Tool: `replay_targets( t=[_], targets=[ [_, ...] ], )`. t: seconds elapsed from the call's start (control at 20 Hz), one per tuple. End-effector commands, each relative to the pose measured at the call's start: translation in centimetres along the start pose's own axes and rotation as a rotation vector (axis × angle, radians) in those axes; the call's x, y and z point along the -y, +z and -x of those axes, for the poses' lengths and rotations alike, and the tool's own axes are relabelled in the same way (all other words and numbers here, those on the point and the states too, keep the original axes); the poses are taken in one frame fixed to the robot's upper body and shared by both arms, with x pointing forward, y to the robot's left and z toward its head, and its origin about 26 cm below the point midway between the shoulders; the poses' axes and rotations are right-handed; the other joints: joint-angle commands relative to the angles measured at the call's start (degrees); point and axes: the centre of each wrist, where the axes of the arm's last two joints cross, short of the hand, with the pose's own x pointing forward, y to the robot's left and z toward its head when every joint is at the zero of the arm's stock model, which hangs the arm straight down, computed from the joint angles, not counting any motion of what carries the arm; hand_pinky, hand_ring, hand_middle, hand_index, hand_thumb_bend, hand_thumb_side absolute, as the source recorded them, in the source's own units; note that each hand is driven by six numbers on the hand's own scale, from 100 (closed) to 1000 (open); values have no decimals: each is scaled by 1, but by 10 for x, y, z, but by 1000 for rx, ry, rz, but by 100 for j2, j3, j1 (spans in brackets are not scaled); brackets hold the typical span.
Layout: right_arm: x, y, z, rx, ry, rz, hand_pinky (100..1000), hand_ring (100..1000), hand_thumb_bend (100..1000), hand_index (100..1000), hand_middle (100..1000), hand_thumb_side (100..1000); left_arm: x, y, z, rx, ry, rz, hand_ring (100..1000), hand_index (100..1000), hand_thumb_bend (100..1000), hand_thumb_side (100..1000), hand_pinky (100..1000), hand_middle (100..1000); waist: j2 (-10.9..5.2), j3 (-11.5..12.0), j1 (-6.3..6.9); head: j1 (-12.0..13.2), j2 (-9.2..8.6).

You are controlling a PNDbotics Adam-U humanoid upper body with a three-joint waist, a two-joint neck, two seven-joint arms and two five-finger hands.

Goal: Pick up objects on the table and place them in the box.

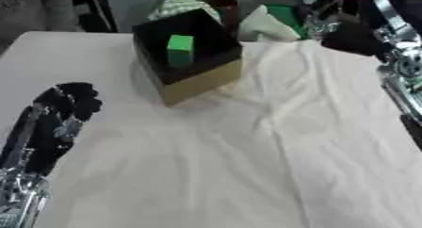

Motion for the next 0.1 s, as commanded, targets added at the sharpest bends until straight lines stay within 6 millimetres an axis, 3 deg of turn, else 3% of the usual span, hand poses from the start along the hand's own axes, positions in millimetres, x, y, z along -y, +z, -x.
replay_targets(
  t=[0.05, 0.1],
  targets=[
    [15, 9, -12, 31, -17, 68, 566, 625, 362, 831, 688, 378, -6, 0, -3, 8, -24, -17, 623, 713, 470, 537, 667, 599, -107, -72, 36, 51, 116],
    [15, 15, -9, 20, -25, 78, 565, 625, 351, 827, 685, 382, -6, 2, -2, 3, -25, -20, 623, 713, 471, 540, 667, 599, -107, -108, 49, 59, 151]
  ],
)
